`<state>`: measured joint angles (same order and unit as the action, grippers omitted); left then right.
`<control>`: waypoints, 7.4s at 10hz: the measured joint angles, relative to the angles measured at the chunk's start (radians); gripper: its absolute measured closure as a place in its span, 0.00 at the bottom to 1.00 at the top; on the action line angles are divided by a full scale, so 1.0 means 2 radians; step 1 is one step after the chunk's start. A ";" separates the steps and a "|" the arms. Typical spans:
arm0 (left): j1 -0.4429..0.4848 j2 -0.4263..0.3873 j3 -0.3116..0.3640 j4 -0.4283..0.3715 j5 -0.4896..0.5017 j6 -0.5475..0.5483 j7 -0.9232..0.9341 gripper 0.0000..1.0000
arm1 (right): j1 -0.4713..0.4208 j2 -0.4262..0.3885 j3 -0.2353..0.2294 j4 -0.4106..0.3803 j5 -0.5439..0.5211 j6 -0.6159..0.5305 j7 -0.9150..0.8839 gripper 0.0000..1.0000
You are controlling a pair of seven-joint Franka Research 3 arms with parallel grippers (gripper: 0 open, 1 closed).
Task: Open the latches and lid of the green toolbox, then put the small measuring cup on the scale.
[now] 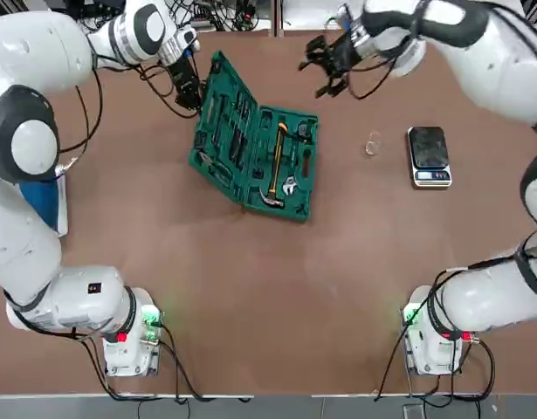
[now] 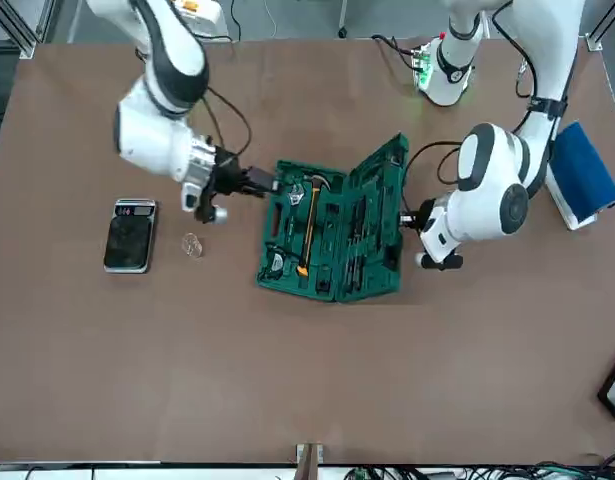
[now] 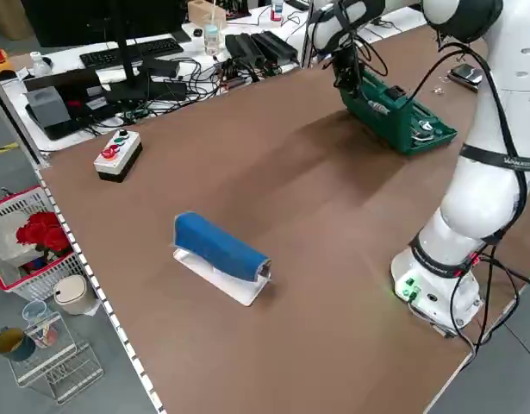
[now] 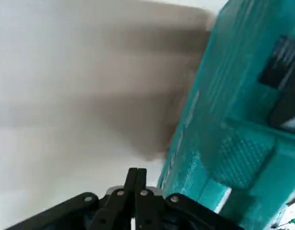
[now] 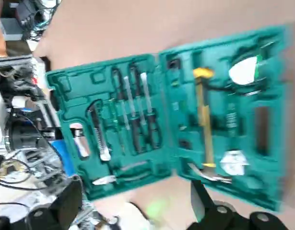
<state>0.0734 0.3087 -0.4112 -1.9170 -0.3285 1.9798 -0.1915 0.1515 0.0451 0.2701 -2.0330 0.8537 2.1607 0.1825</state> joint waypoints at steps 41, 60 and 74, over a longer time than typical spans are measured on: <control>0.010 0.074 0.004 -0.016 0.076 0.102 -0.007 0.99 | -0.009 0.125 -0.056 -0.104 -0.390 0.193 0.172 0.22; 0.152 -0.176 0.014 0.118 0.132 -0.184 -0.003 0.00 | -0.018 0.138 -0.064 -0.117 -0.419 0.212 0.170 0.83; 0.053 -0.137 0.098 0.239 0.145 -0.282 0.007 0.00 | -0.019 0.110 -0.068 -0.092 -0.421 0.114 0.149 0.93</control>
<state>0.1800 0.0344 -0.2153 -1.4383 -0.0379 1.4168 -0.1782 0.1130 0.2656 0.1348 -2.2172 0.0107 2.3888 0.4806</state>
